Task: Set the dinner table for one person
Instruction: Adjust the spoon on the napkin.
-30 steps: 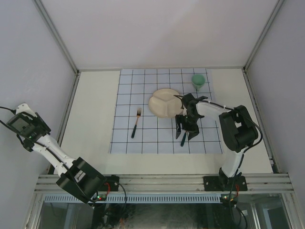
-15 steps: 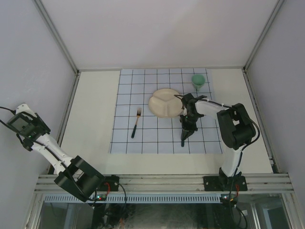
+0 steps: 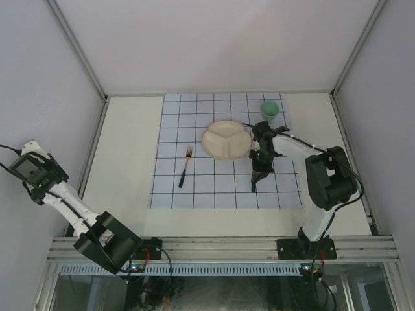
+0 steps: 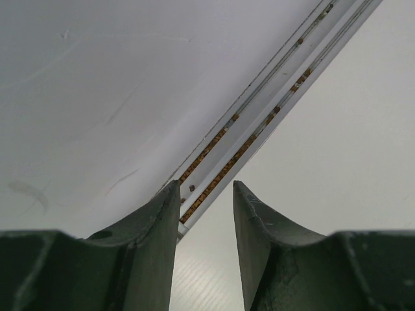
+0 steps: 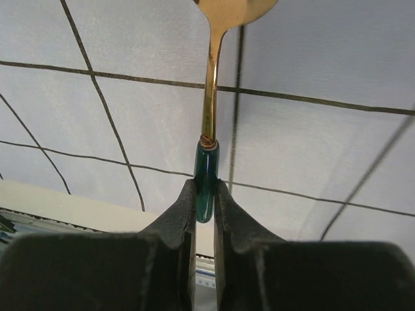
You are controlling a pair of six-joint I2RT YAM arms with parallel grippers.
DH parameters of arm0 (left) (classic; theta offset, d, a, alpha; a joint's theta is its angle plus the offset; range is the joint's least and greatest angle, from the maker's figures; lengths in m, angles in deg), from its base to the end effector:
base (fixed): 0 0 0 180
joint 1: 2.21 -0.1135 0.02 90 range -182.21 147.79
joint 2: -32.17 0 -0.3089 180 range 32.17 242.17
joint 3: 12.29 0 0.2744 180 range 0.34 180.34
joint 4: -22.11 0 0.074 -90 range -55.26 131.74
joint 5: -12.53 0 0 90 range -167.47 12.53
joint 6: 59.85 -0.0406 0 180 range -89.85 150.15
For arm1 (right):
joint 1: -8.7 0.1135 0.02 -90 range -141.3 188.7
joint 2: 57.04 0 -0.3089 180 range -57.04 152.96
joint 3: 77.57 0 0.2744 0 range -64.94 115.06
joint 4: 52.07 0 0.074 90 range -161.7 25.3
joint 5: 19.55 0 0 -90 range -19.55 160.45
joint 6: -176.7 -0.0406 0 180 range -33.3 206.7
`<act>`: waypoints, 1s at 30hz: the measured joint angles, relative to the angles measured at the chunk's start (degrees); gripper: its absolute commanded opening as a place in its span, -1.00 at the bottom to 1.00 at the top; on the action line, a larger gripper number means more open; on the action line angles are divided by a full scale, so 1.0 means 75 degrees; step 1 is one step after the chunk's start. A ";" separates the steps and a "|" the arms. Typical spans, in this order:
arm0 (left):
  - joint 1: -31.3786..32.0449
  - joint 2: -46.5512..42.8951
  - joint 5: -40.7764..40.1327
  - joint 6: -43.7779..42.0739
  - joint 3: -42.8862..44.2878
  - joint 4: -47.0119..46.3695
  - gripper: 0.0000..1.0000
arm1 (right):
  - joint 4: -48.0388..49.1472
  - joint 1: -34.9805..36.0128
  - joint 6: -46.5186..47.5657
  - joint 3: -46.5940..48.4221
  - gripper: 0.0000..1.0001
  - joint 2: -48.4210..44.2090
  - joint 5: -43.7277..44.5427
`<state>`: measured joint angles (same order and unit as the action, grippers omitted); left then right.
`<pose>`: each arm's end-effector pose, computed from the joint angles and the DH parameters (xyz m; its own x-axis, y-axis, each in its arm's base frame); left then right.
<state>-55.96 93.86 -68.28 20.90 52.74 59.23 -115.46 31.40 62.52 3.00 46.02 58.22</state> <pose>0.1485 0.1915 0.3380 -0.4398 -0.3315 -0.8346 -0.6554 0.7539 0.0460 0.3210 0.1436 0.1961 -0.9997 0.0158 0.0210 0.0200 0.9748 0.2222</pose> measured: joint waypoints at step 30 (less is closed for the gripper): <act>0.0003 -0.0347 0.0463 -0.0052 0.0000 0.0015 -0.14 | 0.0254 -0.1014 0.1399 -0.0035 -1.00 -0.0020 0.1084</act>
<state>-55.94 91.26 -64.80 20.50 52.74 59.34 -113.56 23.79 73.01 2.74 45.87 66.35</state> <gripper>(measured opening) 0.430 0.069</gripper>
